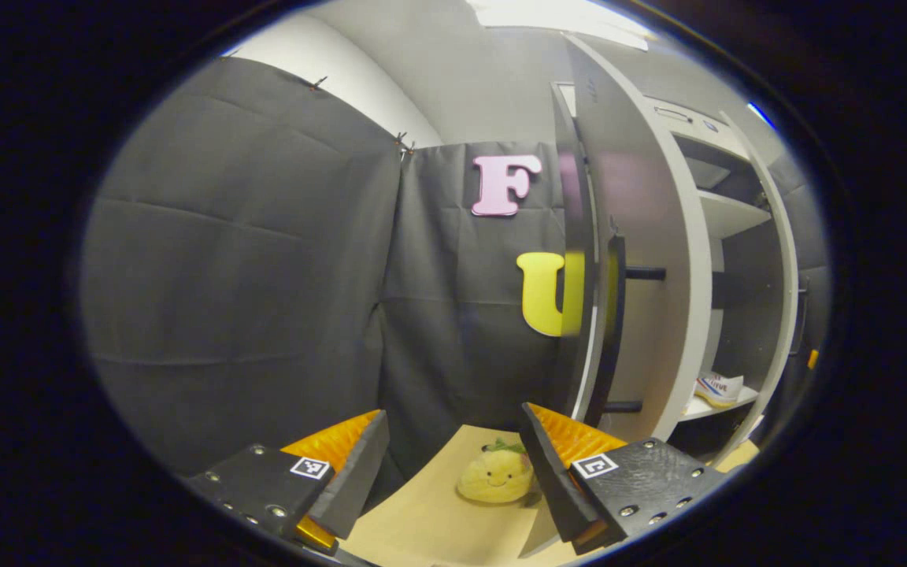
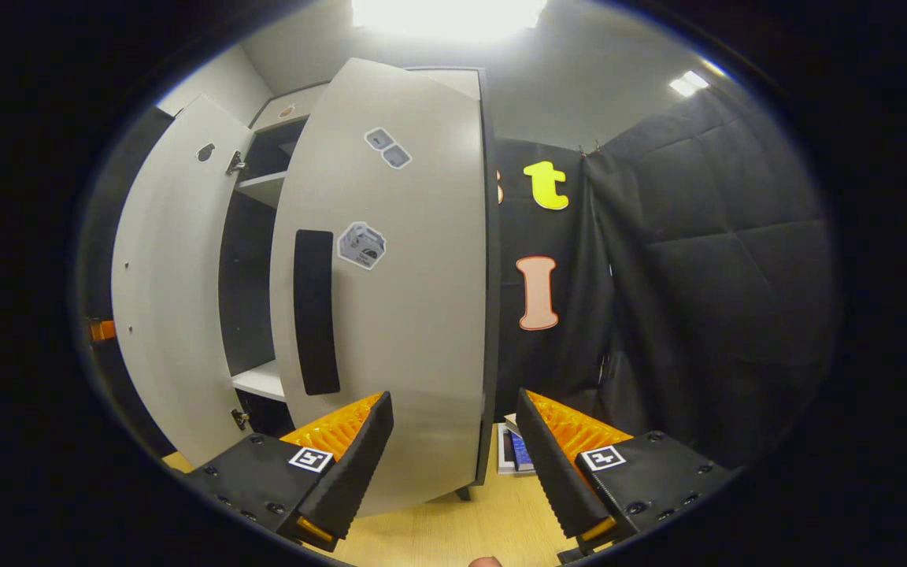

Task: Grab one shoe with the right hand and put it into the shoe cabinet, grab the other shoe with the left hand and put it into the shoe cabinet; then close the right door with the right hand and the left door with the left hand.

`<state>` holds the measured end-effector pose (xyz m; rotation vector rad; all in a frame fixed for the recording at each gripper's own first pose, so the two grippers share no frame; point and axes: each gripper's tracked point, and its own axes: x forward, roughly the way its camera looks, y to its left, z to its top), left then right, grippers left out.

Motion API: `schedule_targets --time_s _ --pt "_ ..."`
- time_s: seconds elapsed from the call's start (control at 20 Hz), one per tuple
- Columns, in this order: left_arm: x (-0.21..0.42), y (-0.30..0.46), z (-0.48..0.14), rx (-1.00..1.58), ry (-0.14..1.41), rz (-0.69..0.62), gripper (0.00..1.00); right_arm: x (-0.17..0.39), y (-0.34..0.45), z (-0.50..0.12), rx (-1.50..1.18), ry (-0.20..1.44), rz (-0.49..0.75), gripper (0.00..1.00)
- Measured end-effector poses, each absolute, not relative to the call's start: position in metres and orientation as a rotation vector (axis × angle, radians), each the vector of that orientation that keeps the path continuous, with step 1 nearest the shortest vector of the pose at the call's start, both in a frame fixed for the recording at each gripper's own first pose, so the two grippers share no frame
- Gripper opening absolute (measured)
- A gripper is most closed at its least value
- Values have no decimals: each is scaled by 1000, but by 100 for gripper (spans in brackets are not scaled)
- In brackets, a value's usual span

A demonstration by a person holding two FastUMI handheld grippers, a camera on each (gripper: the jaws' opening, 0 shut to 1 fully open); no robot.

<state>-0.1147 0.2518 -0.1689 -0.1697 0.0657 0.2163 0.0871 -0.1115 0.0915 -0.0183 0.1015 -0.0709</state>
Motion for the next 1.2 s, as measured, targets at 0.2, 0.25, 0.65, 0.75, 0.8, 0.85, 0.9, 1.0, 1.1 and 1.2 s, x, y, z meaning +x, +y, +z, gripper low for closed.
schedule_targets --time_s 0.2,0.25,0.65,0.75,0.8,0.85,0.9,1.0,1.1,1.2 --pt "-104 232 -162 -142 50 185 94 81 -122 85 -12 111 -85 99" --pt "-105 230 -158 -123 41 187 93 79 -124 84 -9 112 -88 99" --pt "-107 182 -149 -105 41 76 91 82 -116 71 18 123 -53 99" --pt "-104 164 -146 -103 39 41 90 81 -115 69 21 128 -46 99" --pt "-103 156 -144 -105 36 27 91 83 -111 68 25 130 -48 99" --pt "-102 146 -143 -107 33 12 91 84 -111 68 28 129 -49 99" --pt "-100 135 -141 -106 27 -7 91 83 -111 69 30 128 -53 98" --pt "-96 114 -138 -108 20 -45 91 79 -113 70 29 127 -60 98" --pt "-88 92 -136 -117 12 -86 91 78 -117 70 26 127 -69 98" --pt "-74 70 -135 -115 12 -112 91 76 -122 69 24 131 -78 98"
